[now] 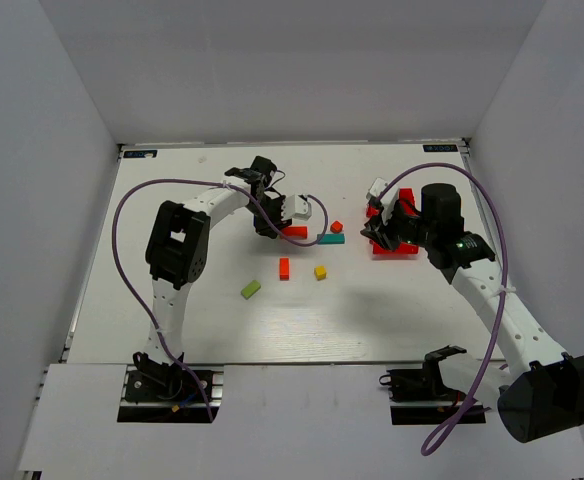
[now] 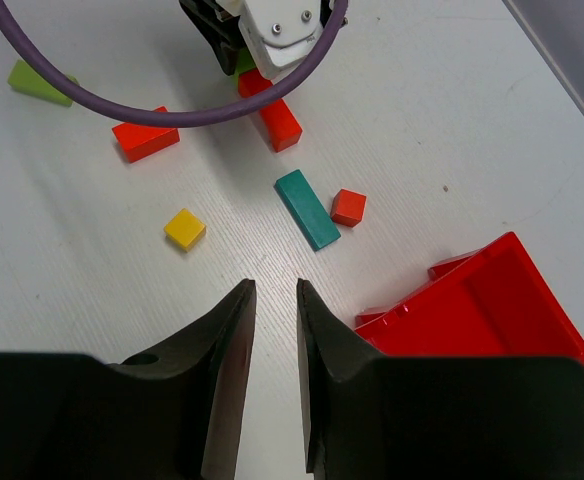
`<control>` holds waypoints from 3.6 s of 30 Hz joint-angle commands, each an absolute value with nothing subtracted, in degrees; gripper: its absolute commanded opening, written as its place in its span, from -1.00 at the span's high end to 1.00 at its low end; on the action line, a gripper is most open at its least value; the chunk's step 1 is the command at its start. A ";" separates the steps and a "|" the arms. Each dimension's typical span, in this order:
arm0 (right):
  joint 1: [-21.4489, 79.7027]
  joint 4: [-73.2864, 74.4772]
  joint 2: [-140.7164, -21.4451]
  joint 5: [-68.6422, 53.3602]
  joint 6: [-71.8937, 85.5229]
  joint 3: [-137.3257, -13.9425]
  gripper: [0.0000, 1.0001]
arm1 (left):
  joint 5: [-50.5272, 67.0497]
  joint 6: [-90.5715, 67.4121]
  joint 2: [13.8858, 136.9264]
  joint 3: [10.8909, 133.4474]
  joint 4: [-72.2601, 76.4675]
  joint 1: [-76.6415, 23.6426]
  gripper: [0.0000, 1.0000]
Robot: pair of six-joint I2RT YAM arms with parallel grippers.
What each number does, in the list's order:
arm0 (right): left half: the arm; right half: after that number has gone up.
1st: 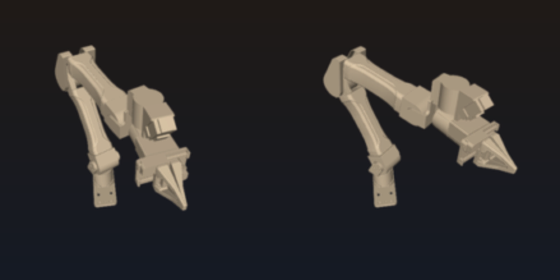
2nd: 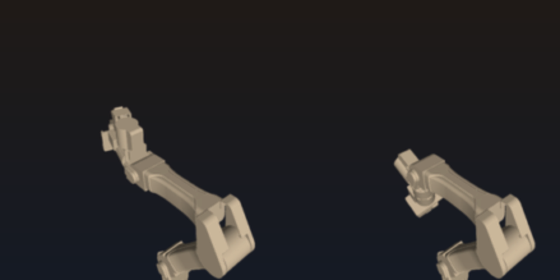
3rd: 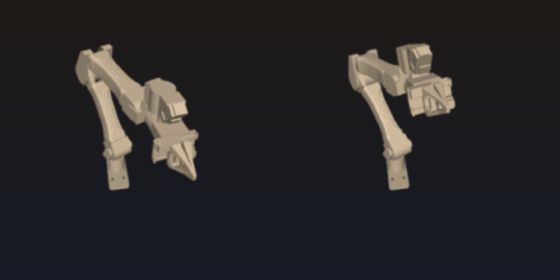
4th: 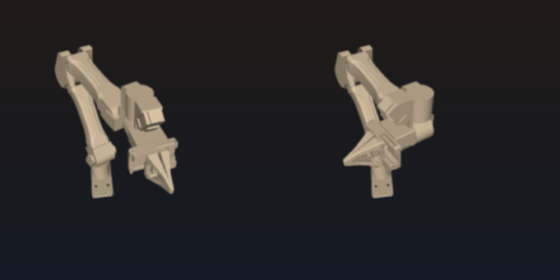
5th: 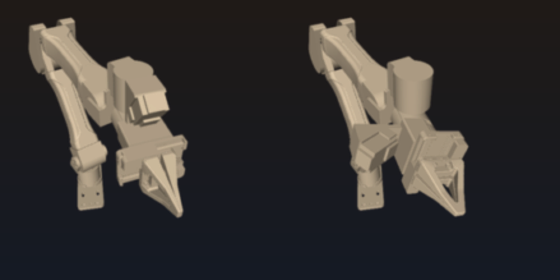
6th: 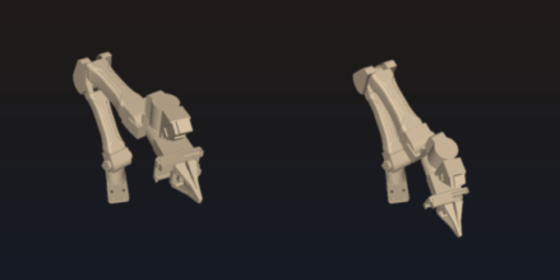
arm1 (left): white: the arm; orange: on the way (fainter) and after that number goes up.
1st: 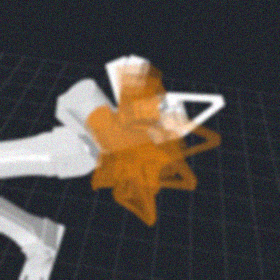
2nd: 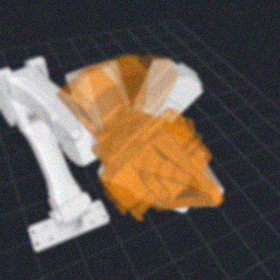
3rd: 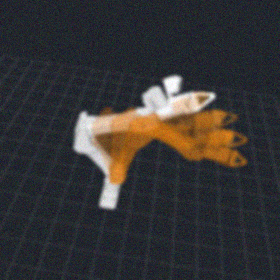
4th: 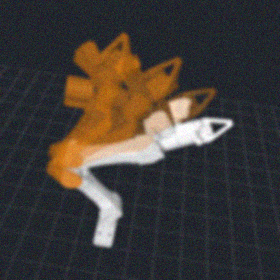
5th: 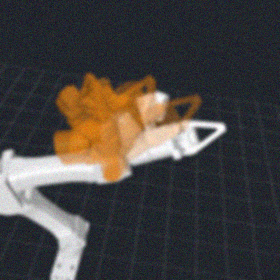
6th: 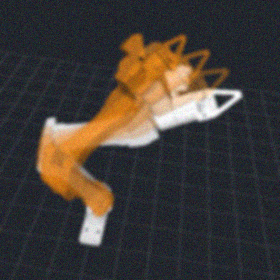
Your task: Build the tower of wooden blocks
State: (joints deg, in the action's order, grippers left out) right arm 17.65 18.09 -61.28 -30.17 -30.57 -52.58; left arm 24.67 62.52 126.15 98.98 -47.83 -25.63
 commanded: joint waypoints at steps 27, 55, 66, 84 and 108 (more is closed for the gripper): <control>17.84 18.02 -60.91 -31.03 -30.76 -52.29 0.41 | 25.49 63.28 126.39 99.32 -50.01 -25.84 0.55; 17.67 18.19 -60.91 -31.03 -30.67 -52.38 0.41 | 25.49 63.28 125.86 98.79 -50.54 -26.37 0.55; 17.67 18.11 -60.91 -31.11 -30.76 -52.38 0.41 | 26.02 63.28 125.86 98.79 -50.54 -26.37 0.55; 17.67 18.19 -60.82 -31.20 -30.67 -52.38 0.41 | 25.49 62.75 126.39 98.79 -50.54 -26.37 -1.00; 17.49 16.53 -61.08 -29.88 -32.25 -50.54 -0.81 | 26.98 37.21 82.75 74.34 -22.72 -26.01 -1.00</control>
State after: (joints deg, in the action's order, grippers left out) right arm 17.65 17.78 -61.28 -29.74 -31.20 -51.90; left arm 23.66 48.42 95.24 83.29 -32.12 -25.47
